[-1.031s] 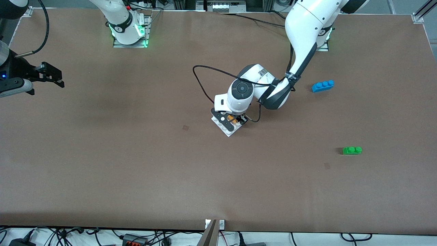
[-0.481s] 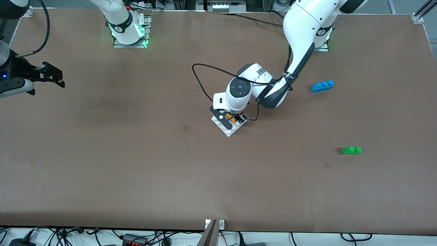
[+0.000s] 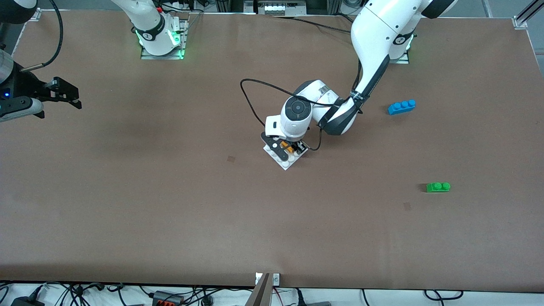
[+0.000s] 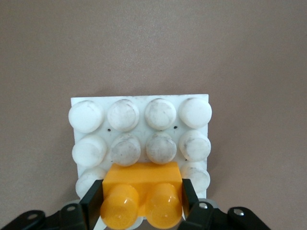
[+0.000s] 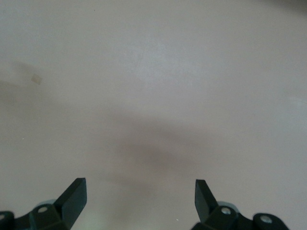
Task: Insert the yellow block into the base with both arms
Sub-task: 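Open the left gripper and lift it away from the brick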
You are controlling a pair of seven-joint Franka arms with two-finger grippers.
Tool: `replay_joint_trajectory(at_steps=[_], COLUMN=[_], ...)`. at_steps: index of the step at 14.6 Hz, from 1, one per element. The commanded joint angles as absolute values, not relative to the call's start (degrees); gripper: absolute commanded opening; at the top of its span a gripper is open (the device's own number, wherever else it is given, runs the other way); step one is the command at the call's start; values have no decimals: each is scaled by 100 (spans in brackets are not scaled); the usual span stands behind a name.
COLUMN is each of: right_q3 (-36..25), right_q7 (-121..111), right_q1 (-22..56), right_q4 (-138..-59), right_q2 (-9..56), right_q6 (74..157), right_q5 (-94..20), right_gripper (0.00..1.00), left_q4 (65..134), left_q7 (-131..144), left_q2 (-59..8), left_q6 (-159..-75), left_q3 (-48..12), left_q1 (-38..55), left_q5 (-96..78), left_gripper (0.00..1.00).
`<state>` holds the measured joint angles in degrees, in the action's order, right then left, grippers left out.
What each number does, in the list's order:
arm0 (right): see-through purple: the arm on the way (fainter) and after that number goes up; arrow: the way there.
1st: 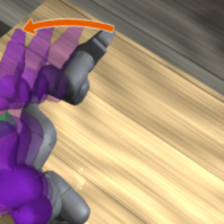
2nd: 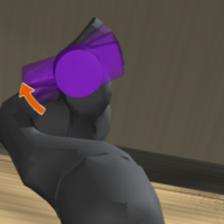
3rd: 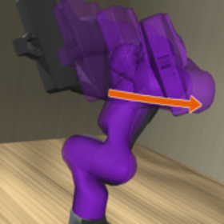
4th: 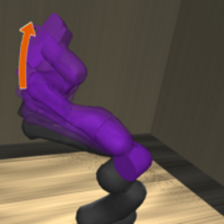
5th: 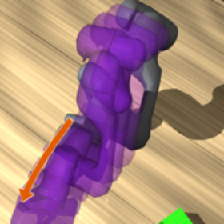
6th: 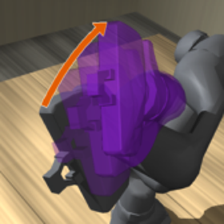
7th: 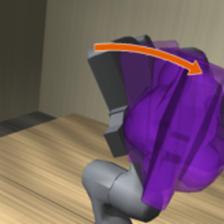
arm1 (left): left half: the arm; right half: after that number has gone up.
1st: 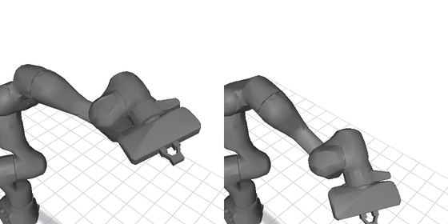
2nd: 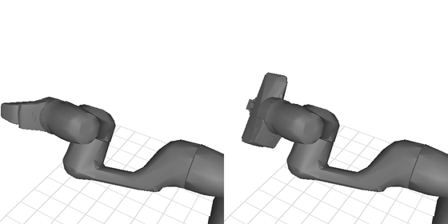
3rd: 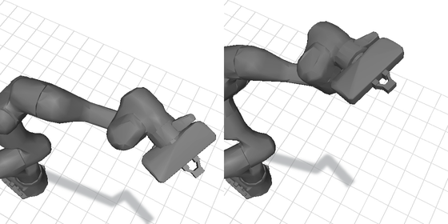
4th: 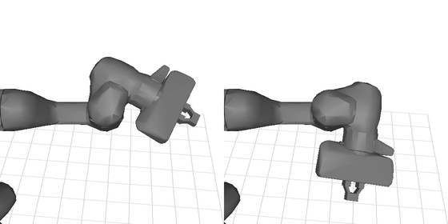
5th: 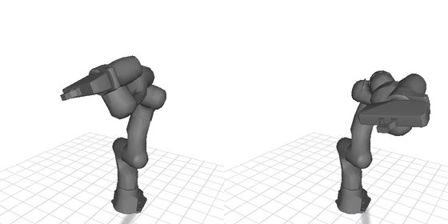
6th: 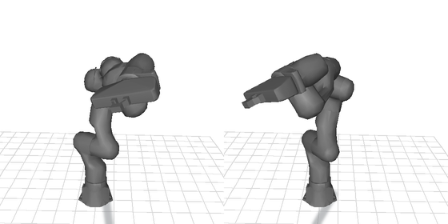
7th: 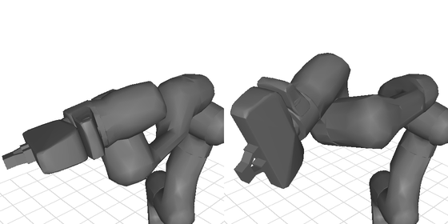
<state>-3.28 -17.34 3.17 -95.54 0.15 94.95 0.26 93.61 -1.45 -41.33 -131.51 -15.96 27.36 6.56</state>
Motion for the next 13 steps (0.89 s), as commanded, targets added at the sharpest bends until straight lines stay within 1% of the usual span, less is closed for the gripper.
replay_joint_trajectory(at_steps=[1,2,4,6,8,10,12,13], right_q3=[-316,-316,-316,-316,-316,-316,-316,-334], right_q7=[-1775,-1775,-1775,-1775,-1767,-1767,-1784,-1784], right_q1=[343,343,343,343,352,352,352,334], right_q4=[-9536,-9536,-9536,-9536,-9527,-9527,-9519,-9519], right_q2=[-18,-18,-18,-18,-18,-18,-18,-35], right_q6=[9439,9439,9439,9439,9439,9439,9439,9439], right_q5=[-70,-70,-70,-70,-62,-62,-53,-27], right_gripper=[100,100,100,100,100,100,100,100], left_q4=[9378,9378,9334,9360,9422,9500,9676,9668], left_q7=[-27,-35,-79,-88,-79,-53,-35,-44], left_q2=[-3913,-3746,-3324,-2789,-2270,-1804,-1347,-1206], left_q6=[-13166,-12975,-12264,-11526,-11076,-10803,-10618,-10356], left_q3=[-1591,-1600,-1600,-1591,-1591,-1547,-1486,-1442], left_q1=[2690,2646,2488,2094,1576,1066,364,-101], left_q5=[765,704,284,-183,-447,-501,-492,-492], left_gripper=[100,100,100,100,100,100,100,100])
